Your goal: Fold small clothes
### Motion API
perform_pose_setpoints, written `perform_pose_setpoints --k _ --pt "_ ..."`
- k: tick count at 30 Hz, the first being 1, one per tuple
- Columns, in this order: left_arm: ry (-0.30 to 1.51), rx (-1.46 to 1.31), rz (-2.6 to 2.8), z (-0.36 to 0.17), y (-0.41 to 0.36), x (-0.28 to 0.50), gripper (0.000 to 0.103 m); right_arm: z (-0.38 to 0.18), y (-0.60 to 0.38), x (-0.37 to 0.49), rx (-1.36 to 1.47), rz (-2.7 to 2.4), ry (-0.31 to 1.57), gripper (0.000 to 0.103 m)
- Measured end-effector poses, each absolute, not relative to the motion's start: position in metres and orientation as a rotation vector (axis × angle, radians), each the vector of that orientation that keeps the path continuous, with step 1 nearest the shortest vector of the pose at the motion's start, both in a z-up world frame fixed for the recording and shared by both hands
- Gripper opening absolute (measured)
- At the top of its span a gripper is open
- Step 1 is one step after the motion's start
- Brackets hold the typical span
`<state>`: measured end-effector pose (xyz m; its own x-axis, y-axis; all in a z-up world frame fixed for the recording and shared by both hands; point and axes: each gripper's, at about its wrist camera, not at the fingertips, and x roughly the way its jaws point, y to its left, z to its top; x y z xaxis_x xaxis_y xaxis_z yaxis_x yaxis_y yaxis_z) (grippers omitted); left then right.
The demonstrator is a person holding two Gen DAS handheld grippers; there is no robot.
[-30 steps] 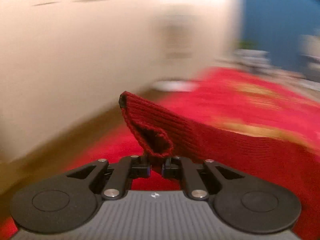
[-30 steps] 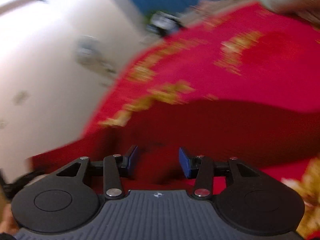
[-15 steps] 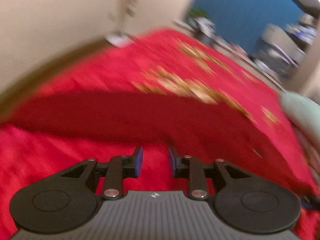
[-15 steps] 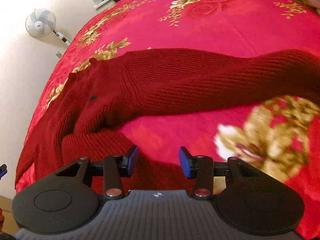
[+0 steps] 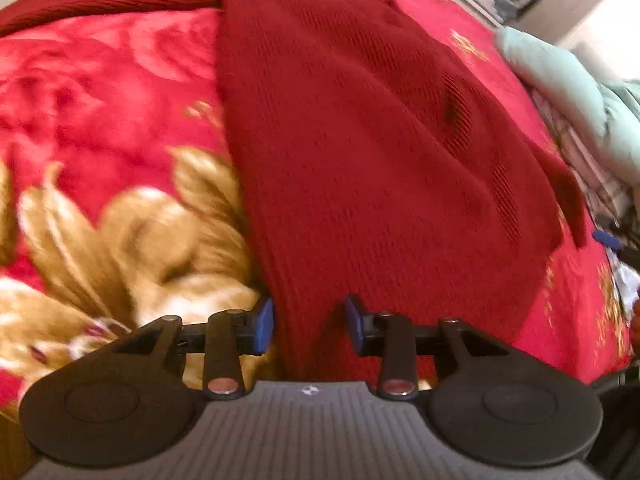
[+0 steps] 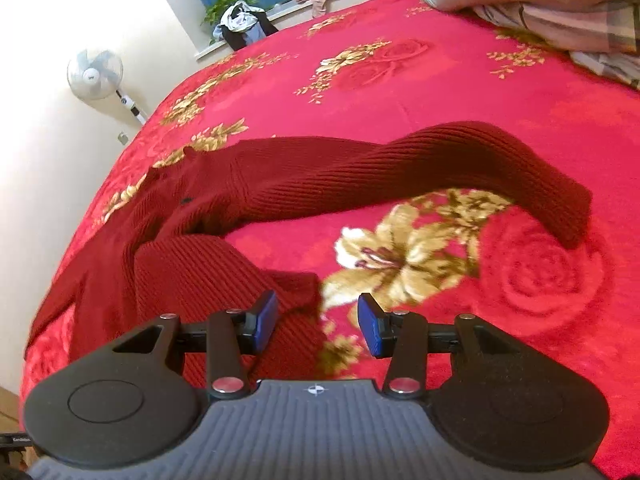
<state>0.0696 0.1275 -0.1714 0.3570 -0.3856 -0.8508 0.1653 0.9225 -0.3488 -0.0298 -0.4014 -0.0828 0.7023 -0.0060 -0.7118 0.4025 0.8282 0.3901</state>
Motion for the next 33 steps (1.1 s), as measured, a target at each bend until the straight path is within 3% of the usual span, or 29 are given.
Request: perform_pose_setpoints --k 1,2,6,9,11,14,20,24,33 --pt "1.133 -0.159 -0.381 -0.172 0.119 0.065 0.032 -0.083 -0.403 -0.032 0.558 -0.244 0.762 0.047" --pt "1.109 -0.094 -0.400 -0.171 0.113 0.065 0.014 -0.084 -0.405 -0.033 0.566 -0.246 0.758 0.047" --pt "1.026 -0.093 -0.434 -0.145 0.127 0.062 0.010 -0.085 -0.410 -0.031 0.624 -0.248 0.742 0.047" --pt "0.964 -0.086 -0.305 -0.122 0.171 0.063 0.009 -0.087 -0.408 -0.026 0.663 -0.226 0.738 0.048" --pt "0.950 0.060 -0.106 -0.130 0.197 0.061 0.009 -0.090 -0.402 -0.021 0.675 -0.200 0.751 0.048" --pt "1.041 -0.026 -0.110 -0.148 0.220 0.070 0.010 -0.098 -0.391 -0.009 0.676 -0.159 0.797 0.048" --pt "1.054 -0.192 -0.100 -0.157 0.235 0.077 0.015 -0.124 -0.360 0.022 0.697 -0.070 0.911 0.048" --pt "1.048 -0.221 -0.120 -0.155 0.233 0.082 0.030 -0.142 -0.351 0.040 0.723 -0.070 0.963 0.048" --pt "1.043 -0.247 -0.105 -0.160 0.234 0.095 0.032 -0.153 -0.328 0.073 0.648 0.015 0.971 0.047"
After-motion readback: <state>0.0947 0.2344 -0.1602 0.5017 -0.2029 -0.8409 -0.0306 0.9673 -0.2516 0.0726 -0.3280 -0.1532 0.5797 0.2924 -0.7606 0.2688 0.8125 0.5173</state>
